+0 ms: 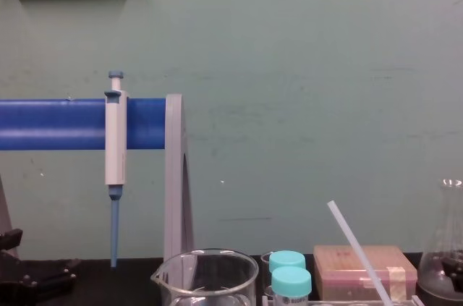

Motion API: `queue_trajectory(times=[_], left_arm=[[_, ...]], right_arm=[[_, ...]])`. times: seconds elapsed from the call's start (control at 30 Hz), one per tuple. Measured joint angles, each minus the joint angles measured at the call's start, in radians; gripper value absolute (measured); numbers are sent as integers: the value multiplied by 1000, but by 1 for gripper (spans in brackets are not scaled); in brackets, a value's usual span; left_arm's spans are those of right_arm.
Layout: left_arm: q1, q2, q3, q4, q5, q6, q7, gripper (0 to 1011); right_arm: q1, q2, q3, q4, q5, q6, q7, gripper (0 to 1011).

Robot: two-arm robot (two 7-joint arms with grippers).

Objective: Pick up the stirring rod with one hand, then place it down.

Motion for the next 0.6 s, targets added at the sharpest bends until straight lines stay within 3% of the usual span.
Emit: queue_trajectory(times=[0.6], left_arm=[[0, 0, 0, 0, 0, 0, 0, 1000]], right_arm=[[0, 0, 0, 0, 0, 0, 0, 1003]])
